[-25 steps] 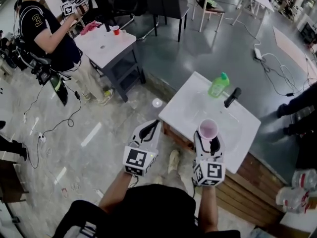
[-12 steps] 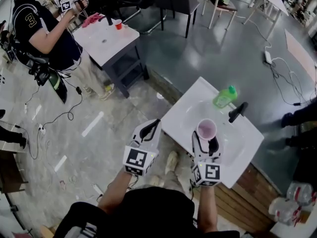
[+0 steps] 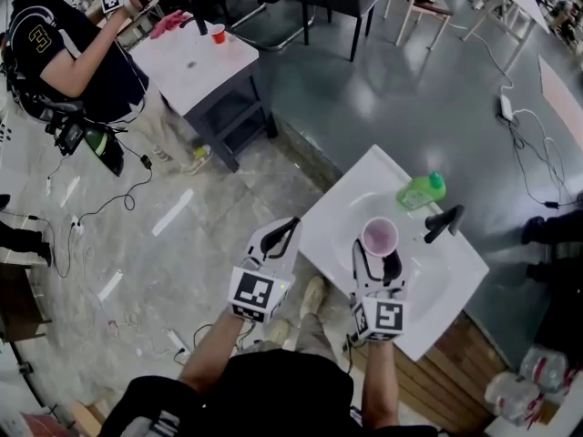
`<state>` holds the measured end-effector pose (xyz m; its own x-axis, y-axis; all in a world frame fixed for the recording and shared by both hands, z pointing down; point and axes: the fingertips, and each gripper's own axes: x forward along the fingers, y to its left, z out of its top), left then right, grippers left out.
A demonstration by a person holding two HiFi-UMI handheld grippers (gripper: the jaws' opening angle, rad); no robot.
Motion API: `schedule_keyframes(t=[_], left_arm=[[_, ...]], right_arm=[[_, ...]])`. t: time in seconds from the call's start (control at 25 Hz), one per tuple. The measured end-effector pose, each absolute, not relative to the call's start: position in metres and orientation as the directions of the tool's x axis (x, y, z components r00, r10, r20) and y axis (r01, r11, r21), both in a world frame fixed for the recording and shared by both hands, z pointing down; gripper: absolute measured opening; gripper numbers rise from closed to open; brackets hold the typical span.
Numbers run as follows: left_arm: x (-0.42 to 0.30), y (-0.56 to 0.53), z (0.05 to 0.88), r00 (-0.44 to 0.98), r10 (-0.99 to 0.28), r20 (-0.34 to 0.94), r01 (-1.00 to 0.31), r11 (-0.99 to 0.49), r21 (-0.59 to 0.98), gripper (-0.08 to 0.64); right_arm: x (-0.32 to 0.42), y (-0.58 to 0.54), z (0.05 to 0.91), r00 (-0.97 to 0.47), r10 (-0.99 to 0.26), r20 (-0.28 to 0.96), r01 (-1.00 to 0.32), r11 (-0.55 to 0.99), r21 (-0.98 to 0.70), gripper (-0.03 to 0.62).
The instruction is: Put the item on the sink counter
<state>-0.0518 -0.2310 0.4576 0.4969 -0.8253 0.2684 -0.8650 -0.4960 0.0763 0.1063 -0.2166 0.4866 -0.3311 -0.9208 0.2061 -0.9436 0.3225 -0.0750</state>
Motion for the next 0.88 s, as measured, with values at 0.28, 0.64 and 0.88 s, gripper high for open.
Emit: schedule_keyframes(t=[0.28,0.64,0.88], left_arm=[[-0.044,-0.245,0.48,0.481,-0.829,0.287,-0.875,-0.477,0.09,0.006],[-0.038,-0.274,0.516,0.469,-0.822,0.324,-0.881,-0.464,0.099,0.006],[-0.04,-0.289,0.533,0.456,-0.822,0.341,-0.888,-0.447,0.111,0.006]], right_arm=[[0.113,-0.237,0.511,-0.361,-0.911,0.197,-0.932,0.352,-0.079,0.274],[0.116,-0.272,0.545,-0.377,-0.9,0.219,-0.926,0.366,-0.092,0.275],[0.113,-0.291,0.565,-0.39,-0.89,0.237,-0.921,0.38,-0.091,0.275]])
